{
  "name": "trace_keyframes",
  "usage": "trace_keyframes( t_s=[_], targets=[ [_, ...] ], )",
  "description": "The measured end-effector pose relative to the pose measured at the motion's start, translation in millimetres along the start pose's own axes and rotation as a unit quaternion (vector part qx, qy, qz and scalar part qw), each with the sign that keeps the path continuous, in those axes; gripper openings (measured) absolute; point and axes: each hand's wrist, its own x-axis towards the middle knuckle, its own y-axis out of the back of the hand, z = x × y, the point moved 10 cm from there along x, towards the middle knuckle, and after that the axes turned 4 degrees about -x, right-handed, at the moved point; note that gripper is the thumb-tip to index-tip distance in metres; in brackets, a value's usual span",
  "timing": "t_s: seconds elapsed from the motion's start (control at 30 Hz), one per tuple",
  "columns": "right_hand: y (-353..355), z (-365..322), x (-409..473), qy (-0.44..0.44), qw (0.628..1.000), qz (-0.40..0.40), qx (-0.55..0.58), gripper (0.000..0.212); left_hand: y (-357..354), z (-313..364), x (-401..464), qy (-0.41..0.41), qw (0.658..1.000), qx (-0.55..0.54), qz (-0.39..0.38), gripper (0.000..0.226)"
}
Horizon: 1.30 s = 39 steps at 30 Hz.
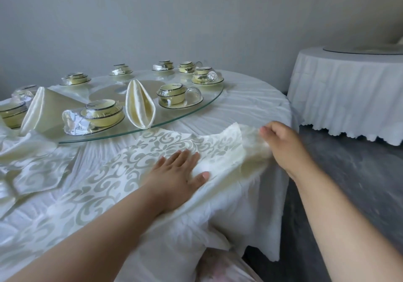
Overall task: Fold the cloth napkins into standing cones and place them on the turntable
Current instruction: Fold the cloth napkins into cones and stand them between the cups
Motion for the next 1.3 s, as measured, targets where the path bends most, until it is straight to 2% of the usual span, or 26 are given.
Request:
trace_keyframes(
  t_s=[0.07,0.13,0.2,0.27,0.33,0.43,0.57,0.6,0.67,0.73,0.77,0.83,0.97,1.03,1.1,1.17,1.27,1.3],
  targets=[
    [3.7,-1.4,19.0,-0.023,0.994,0.042,-0.093,0.026,-1.1,-0.8,0.7,0.002,1.000,0.004,0.000,0.073],
    [21.7,-7.4,17.5,-0.032,0.984,0.125,-0.124,0.024,-1.4,-1.7,1.3,0.002,1.000,0.000,0.002,0.075],
    [42.9,-18.1,-12.6,-0.003,0.972,0.227,-0.057,0.026,-2.7,-2.7,2.4,0.001,1.000,-0.003,0.002,0.083],
    [46.1,-29.6,-60.8,0.049,0.957,0.284,0.012,0.031,-3.4,-2.7,2.2,-0.001,1.000,-0.003,0.003,0.092],
    [24.6,-27.5,-95.0,0.062,0.966,0.252,0.001,0.035,-3.8,-2.6,1.5,0.000,1.000,-0.002,0.002,0.083],
    [-10.7,-0.3,-107.1,-0.004,0.983,0.179,-0.051,0.046,-2.7,-1.5,1.0,-0.002,1.000,0.003,0.001,0.073],
    [-10.3,7.7,-103.4,-0.035,0.977,0.202,-0.053,0.011,-2.5,-2.1,1.9,-0.001,1.000,0.005,0.003,0.074],
    [-7.6,12.2,-102.3,-0.054,0.976,0.208,-0.025,0.012,-2.6,-2.2,1.9,-0.001,1.000,0.005,0.004,0.074],
    [-3.4,24.8,-99.2,-0.129,0.959,0.200,0.151,0.014,-2.7,-1.6,1.9,-0.003,1.000,0.003,0.006,0.074],
    [-3.7,31.3,-93.2,-0.202,0.899,0.180,0.343,0.014,-2.7,-1.2,2.1,-0.004,1.000,0.001,0.005,0.074],
    [-0.1,34.0,-88.5,-0.222,0.872,0.181,0.396,0.013,-2.9,-1.4,2.3,-0.005,1.000,0.001,0.004,0.075],
    [9.5,36.9,-76.4,-0.246,0.837,0.182,0.454,0.010,-2.6,-1.8,2.4,-0.005,1.000,0.000,0.003,0.075],
    [15.5,51.5,-51.2,-0.297,0.804,0.173,0.486,0.025,-1.9,-1.8,2.3,-0.004,1.000,0.003,0.005,0.076],
    [15.5,58.4,-38.9,-0.313,0.820,0.153,0.454,0.024,-1.5,-1.7,2.5,-0.003,1.000,0.002,0.005,0.075],
    [12.5,65.0,-28.6,-0.327,0.837,0.130,0.418,0.014,-2.2,-1.6,2.6,-0.002,1.000,0.002,0.000,0.077],
    [22.9,70.8,-19.2,-0.324,0.870,0.135,0.345,0.009,-2.7,-1.8,2.3,-0.002,1.000,0.003,-0.004,0.083],
    [44.0,63.6,1.1,-0.260,0.939,0.125,0.190,0.013,-2.8,-1.8,2.2,-0.006,1.000,0.004,-0.005,0.092],
    [48.3,60.8,7.1,-0.231,0.950,0.125,0.168,0.017,-3.1,-1.7,2.2,-0.008,1.000,0.005,-0.005,0.094]
  ],
)
